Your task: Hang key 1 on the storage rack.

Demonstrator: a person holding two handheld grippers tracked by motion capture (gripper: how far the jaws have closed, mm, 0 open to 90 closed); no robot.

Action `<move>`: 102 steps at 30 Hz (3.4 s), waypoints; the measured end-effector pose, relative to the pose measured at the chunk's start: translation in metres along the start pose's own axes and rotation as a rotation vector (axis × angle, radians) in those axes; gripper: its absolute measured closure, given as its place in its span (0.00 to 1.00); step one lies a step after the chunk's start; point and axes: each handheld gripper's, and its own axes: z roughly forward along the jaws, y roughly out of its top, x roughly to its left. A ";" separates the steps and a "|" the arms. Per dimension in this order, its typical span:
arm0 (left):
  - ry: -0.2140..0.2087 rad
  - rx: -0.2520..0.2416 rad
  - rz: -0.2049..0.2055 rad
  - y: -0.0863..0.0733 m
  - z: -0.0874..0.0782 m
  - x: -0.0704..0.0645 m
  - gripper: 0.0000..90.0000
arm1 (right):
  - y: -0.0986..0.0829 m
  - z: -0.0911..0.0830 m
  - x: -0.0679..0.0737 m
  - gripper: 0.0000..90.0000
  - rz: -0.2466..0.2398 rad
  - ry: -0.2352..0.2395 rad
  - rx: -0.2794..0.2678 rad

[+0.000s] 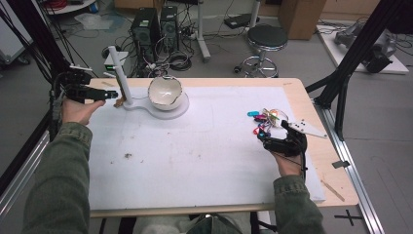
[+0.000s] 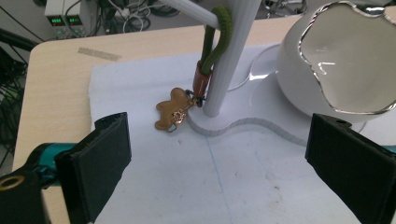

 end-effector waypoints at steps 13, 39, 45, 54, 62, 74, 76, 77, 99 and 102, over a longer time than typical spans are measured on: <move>-0.033 -0.016 0.038 -0.015 -0.011 -0.008 0.04 | 0.000 0.001 0.001 0.01 -0.004 0.000 0.000; -0.095 -0.041 0.062 -0.044 -0.013 -0.030 0.04 | 0.000 0.001 0.000 0.01 -0.004 0.002 -0.003; -0.100 -0.042 0.057 -0.051 -0.015 -0.031 0.04 | 0.000 0.001 0.000 0.01 -0.005 0.002 -0.002; -0.093 -0.058 0.054 -0.061 -0.017 -0.033 0.04 | 0.000 0.001 0.000 0.01 -0.006 0.002 -0.002; -0.105 -0.076 0.020 -0.078 -0.019 -0.031 0.04 | 0.000 0.001 0.000 0.01 -0.008 0.000 -0.003; -0.089 -0.080 0.066 -0.093 -0.027 -0.045 0.04 | 0.000 0.001 0.001 0.01 -0.009 0.001 -0.003; -0.089 -0.081 0.071 -0.096 -0.027 -0.047 0.04 | 0.000 0.001 0.001 0.01 -0.008 0.002 -0.003; -0.088 -0.082 0.070 -0.097 -0.027 -0.047 0.04 | 0.000 0.001 0.000 0.01 -0.011 0.001 -0.004; -0.091 -0.105 0.086 -0.133 -0.043 -0.053 0.04 | -0.001 0.002 0.001 0.01 -0.005 0.003 0.010; -0.088 -0.111 0.085 -0.141 -0.045 -0.053 0.04 | -0.001 0.003 0.001 0.01 -0.007 0.006 0.010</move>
